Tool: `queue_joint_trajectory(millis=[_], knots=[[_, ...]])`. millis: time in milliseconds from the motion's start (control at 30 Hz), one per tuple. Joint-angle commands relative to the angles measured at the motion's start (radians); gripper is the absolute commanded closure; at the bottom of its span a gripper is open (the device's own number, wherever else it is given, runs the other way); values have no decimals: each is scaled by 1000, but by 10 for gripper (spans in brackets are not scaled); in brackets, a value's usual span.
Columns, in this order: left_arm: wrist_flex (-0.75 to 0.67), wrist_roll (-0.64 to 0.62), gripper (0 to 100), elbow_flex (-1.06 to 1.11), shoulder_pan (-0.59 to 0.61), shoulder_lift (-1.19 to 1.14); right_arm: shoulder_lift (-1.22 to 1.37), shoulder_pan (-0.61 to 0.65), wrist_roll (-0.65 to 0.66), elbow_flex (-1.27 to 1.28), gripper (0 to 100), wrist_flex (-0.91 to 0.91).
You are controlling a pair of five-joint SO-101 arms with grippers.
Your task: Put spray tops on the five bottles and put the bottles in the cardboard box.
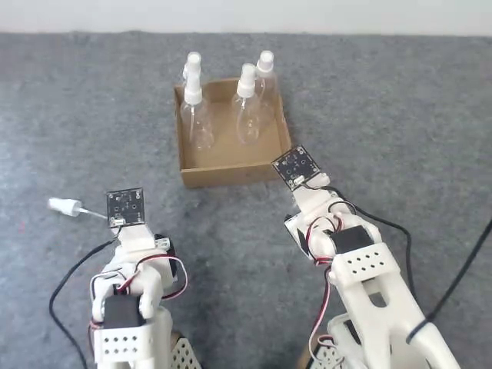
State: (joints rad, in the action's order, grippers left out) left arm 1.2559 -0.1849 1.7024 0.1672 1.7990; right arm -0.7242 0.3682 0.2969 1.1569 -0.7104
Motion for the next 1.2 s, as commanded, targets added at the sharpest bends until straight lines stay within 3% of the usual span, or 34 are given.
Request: queue_joint_trajectory(millis=[0, 333, 467, 767, 1167], knots=[[2, -8, 988, -18, 2, 21, -21, -13, 0, -15, 923, -5], [5, 20, 988, -79, 6, 21, -21, -13, 0, -15, 923, -4], [-15, 84, 988, -183, 91, 21, -21, -13, 0, -15, 923, -2], [-184, 81, 988, -234, 127, 21, -21, -15, 5, -15, 923, -2], [-184, 49, 989, -358, 135, 21, -21, -15, 6, -15, 923, -2]])
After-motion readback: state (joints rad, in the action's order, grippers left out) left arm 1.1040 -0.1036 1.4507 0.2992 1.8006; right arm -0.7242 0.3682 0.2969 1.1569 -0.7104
